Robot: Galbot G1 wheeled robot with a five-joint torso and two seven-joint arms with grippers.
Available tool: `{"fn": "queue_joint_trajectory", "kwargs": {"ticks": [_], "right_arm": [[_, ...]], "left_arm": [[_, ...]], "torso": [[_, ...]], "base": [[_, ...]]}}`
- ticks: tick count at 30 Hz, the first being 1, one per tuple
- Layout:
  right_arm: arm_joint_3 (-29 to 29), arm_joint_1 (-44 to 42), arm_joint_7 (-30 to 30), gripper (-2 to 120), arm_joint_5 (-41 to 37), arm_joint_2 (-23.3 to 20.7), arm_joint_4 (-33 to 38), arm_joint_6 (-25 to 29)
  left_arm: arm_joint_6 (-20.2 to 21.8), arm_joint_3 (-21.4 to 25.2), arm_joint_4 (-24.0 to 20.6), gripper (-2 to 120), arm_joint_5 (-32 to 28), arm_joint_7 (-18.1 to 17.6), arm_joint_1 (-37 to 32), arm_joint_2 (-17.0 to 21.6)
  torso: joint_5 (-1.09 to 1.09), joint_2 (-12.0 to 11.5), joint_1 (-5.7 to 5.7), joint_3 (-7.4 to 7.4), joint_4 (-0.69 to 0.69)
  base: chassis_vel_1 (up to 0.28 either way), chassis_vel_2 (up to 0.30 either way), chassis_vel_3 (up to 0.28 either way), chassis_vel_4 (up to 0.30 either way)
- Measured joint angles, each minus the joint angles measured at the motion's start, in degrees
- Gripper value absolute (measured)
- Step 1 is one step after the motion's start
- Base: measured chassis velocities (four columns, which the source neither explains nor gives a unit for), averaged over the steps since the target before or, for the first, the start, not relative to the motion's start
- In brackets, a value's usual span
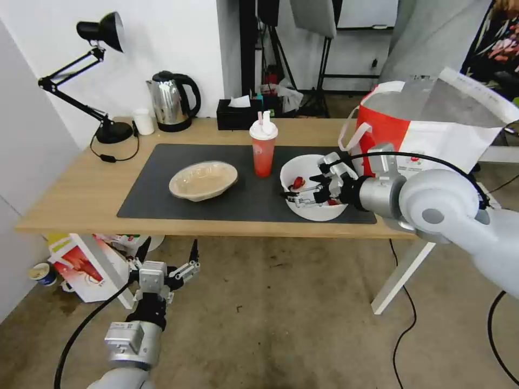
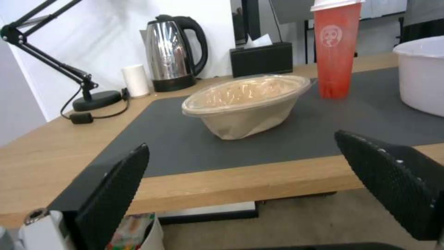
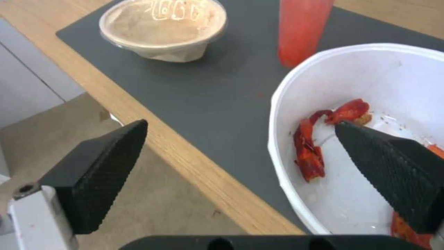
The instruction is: Pick up the trash from the table and place it into the takeout bag.
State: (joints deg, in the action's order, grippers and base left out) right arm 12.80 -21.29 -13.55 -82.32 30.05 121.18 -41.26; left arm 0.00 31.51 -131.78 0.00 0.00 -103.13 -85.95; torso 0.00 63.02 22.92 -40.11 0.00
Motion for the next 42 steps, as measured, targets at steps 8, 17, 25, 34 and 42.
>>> {"fn": "queue_joint_trajectory", "kwargs": {"ticks": [8, 17, 25, 34, 42], "right_arm": [[1.4, 0.7, -0.8, 100, -0.4, -0.8, -1.2, 0.0], [2.5, 0.6, -1.2, 100, -0.1, 0.3, -1.9, 0.0], [3.7, 0.6, -1.3, 100, 0.7, 1.3, -2.7, -0.1], [4.7, 0.7, -1.0, 100, 1.5, 2.4, -3.9, -0.1], [5.3, 0.6, -0.8, 100, 2.3, 3.1, -4.8, -0.1]], "left_arm": [[0.0, 0.0, 0.0, 100, 0.0, 0.0, 0.0, 0.0], [0.0, 0.0, 0.0, 100, 0.0, 0.0, 0.0, 0.0], [0.0, 0.0, 0.0, 100, 0.0, 0.0, 0.0, 0.0], [0.0, 0.0, 0.0, 100, 0.0, 0.0, 0.0, 0.0], [0.0, 0.0, 0.0, 100, 0.0, 0.0, 0.0, 0.0]], "torso": [[0.00, 0.0, 0.00, 0.00, 0.00], [0.00, 0.0, 0.00, 0.00, 0.00], [0.00, 0.0, 0.00, 0.00, 0.00], [0.00, 0.0, 0.00, 0.00, 0.00], [0.00, 0.0, 0.00, 0.00, 0.00]], "base": [[0.000, 0.000, 0.000, 0.000], [0.000, 0.000, 0.000, 0.000], [0.000, 0.000, 0.000, 0.000], [0.000, 0.000, 0.000, 0.000], [0.000, 0.000, 0.000, 0.000]]}}
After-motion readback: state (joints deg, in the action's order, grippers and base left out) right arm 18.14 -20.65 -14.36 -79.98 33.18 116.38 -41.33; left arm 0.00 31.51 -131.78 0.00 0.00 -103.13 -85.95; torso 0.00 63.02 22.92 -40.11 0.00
